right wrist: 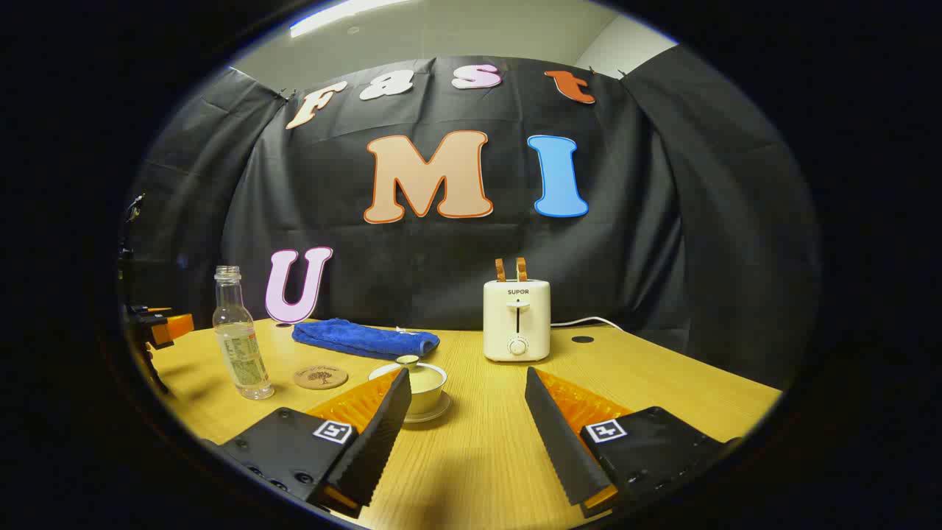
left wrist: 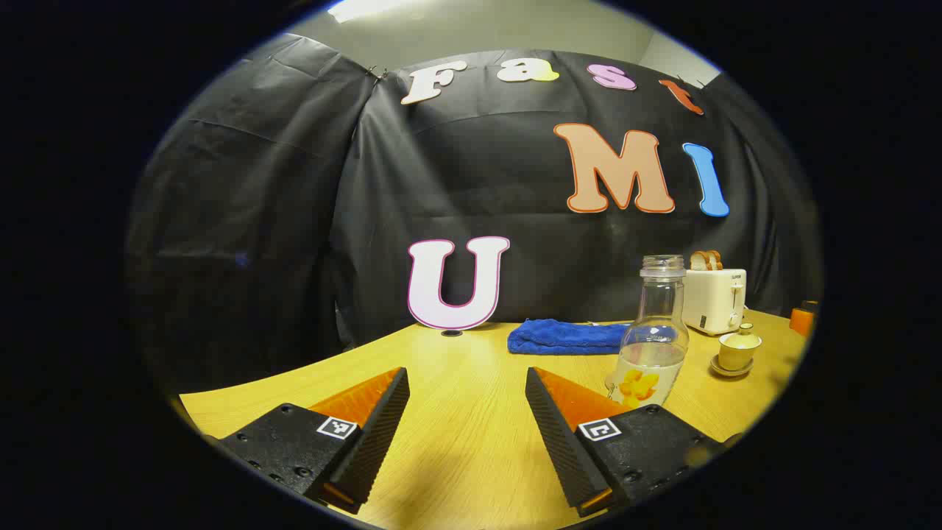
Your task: Open the teacup lid with one hand, grasp the water bottle and pour water into the teacup with the other hand; after pouring, place the water bottle on the coaster and then close the teacup lid.
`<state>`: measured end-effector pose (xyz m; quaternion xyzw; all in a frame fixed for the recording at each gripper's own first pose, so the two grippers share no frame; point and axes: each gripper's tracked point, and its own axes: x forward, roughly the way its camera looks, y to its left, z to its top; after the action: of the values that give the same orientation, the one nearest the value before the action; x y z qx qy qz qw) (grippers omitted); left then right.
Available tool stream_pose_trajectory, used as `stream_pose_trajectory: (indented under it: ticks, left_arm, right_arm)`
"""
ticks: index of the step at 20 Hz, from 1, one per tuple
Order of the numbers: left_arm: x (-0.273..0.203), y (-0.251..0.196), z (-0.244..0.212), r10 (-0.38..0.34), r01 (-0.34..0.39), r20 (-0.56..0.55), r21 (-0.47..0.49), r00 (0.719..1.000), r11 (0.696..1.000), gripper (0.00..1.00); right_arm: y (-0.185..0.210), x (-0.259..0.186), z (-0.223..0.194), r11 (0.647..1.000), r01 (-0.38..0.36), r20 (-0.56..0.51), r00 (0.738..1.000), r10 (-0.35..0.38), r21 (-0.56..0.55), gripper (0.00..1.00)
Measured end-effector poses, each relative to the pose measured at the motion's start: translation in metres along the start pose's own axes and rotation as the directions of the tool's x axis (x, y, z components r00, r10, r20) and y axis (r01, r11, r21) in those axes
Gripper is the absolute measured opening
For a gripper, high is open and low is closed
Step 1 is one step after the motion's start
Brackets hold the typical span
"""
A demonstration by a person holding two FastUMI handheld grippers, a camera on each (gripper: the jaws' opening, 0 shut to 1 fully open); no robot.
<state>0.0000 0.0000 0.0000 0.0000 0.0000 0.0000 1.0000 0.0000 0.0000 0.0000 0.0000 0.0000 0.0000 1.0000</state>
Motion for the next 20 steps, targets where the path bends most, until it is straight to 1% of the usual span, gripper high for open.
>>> stream_pose_trajectory:
  ticks: [1,6,7,8,17,18,20]
  left_arm:
    - [0.001,0.000,0.000,0.000,0.000,-0.002,0.000,1.000,1.000,0.93]
    - [0.001,-0.001,0.001,-0.001,0.001,0.003,0.001,1.000,1.000,0.93]
    - [0.001,-0.001,0.002,-0.001,0.001,0.001,0.002,1.000,1.000,0.90]
    - [0.000,0.000,0.000,-0.001,0.001,0.002,0.002,1.000,1.000,0.93]
    - [0.002,0.000,0.001,-0.002,0.002,0.003,0.001,1.000,1.000,0.93]
    - [0.001,0.000,0.001,-0.002,0.002,0.003,0.002,1.000,1.000,0.93]
    - [0.001,0.001,0.001,-0.002,0.002,0.003,0.002,1.000,1.000,0.93]
  right_arm:
    - [0.000,0.001,0.000,1.000,-0.002,-0.001,1.000,0.002,0.000,0.98]
    - [0.003,0.001,0.000,1.000,-0.018,0.000,1.000,0.018,0.000,0.96]
    - [0.003,0.001,0.000,1.000,-0.018,-0.002,1.000,0.018,0.001,0.96]
    - [0.004,0.001,0.000,1.000,-0.018,0.000,1.000,0.018,0.000,0.96]
    - [0.009,0.001,0.000,0.999,-0.047,-0.002,0.999,0.047,0.001,0.96]
    - [0.011,0.001,-0.001,0.998,-0.058,-0.004,0.998,0.058,0.002,0.97]
    - [0.021,0.003,-0.001,0.995,-0.102,-0.005,0.995,0.102,0.004,0.99]
